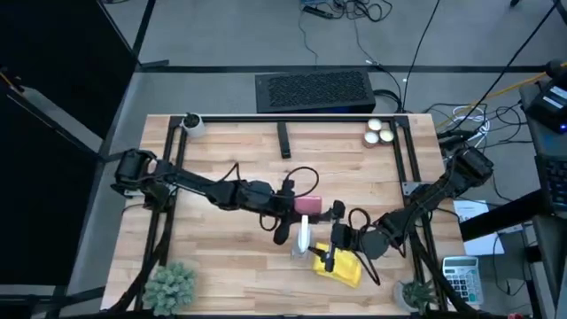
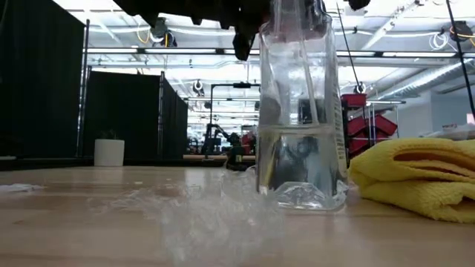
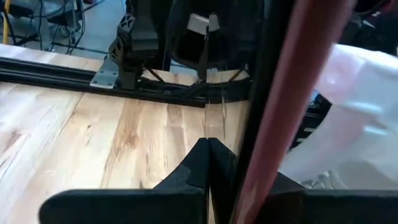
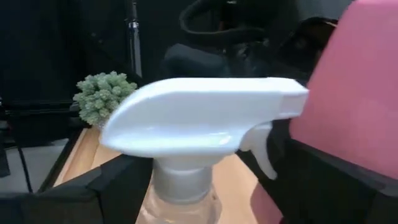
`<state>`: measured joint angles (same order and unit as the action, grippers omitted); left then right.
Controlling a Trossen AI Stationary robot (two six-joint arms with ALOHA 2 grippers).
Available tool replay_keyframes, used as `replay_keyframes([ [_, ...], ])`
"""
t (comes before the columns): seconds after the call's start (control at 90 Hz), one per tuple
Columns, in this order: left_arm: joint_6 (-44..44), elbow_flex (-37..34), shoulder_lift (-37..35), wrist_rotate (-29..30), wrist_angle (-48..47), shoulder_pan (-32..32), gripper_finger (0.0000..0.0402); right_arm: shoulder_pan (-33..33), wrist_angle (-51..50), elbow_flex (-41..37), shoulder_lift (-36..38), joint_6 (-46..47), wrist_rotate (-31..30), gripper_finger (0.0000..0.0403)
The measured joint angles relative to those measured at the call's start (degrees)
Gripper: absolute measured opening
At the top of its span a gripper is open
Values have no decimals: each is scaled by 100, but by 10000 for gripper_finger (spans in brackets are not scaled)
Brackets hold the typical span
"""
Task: Apply microfiber cloth
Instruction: Spray the back of the pink cellphone using the white spray bottle
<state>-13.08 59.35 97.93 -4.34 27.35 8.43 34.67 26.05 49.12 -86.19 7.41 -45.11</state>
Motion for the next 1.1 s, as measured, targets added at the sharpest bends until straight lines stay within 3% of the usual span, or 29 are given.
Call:
replay_keyframes([
  [0.1,2,0,0,9,-67,0,9,-111,-6,0,2,99,347,340],
  [0.311,35,0,0,12,-76,0,9,-131,-21,0,2,111,336,325],
  [0.589,44,0,0,31,-80,0,9,-118,-127,7,7,296,348,201],
  [0.7,44,0,0,35,-80,-2,9,-118,-137,7,4,259,353,179],
  [0.878,50,0,-42,35,-188,2,9,-47,-192,4,33,205,454,199],
  [1.1,446,0,-584,665,-1451,2,9,236,-729,-7,472,110,473,269],
])
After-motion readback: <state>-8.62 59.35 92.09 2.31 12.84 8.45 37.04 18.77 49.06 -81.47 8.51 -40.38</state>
